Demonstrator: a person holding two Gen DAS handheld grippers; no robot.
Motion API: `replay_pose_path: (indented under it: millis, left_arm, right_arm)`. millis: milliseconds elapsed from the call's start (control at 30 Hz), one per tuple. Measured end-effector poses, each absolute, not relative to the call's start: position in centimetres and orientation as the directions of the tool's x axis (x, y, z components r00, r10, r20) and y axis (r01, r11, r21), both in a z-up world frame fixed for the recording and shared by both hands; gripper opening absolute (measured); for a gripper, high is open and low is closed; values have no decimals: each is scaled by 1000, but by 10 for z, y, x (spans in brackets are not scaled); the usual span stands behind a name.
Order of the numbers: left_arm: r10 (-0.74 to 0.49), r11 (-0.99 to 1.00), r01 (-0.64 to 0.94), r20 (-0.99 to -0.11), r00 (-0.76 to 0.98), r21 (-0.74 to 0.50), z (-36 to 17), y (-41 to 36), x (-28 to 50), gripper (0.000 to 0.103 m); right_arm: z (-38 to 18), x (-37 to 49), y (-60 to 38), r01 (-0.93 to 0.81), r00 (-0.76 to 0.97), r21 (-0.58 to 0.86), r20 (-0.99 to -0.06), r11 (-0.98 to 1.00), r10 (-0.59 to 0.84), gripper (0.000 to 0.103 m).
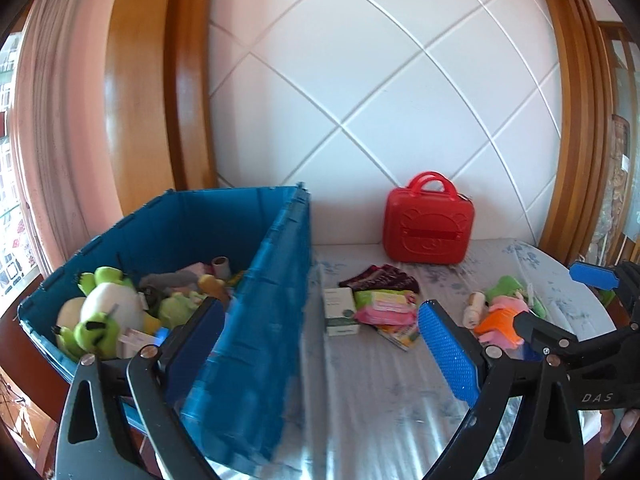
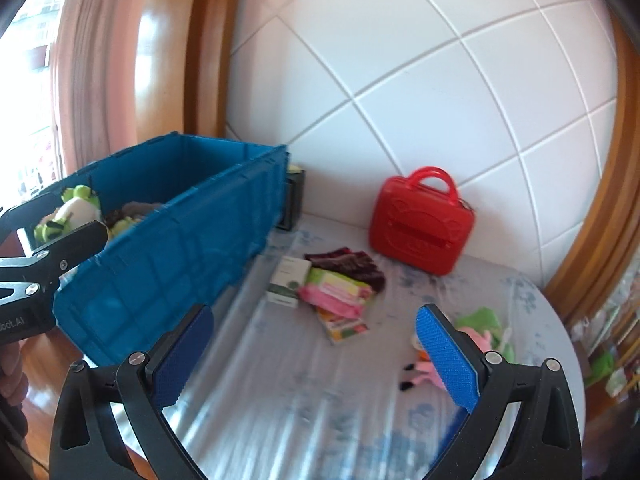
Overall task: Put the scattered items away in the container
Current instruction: 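Move both grippers back toward the pig plush on the table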
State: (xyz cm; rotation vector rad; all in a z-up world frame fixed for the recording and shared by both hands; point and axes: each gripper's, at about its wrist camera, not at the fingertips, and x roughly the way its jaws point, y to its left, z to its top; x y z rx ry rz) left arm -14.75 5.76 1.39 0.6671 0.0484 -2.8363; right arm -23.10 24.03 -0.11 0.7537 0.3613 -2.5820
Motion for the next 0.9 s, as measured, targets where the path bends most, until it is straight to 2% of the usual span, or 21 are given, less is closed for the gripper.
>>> replay_pose_path:
  millis: [167,333,667,900]
  left_arm:
    - [-175,-983,180,-492,-853,38,1,128,-166,99]
    - [-141,-990,124,-525,-839,68,-7,166,-183,99]
    - [20,-999,-35,-560,-828,16,-28,191,-225,99]
    - [90,-994,-111,-594,-799,-2,-44,199,-256,99]
  right_arm:
    - [-14,-243,318,419,-753,-92,-591,-903,-289,103]
    - [-23,-252,369,350,-754,-65,-612,-934,-240,103]
    - [-38,-270,392,201,-750,-96,-655,-975,-91,103]
    - [-45,-283,401,128,-745,-110,-667,-986,-22,103]
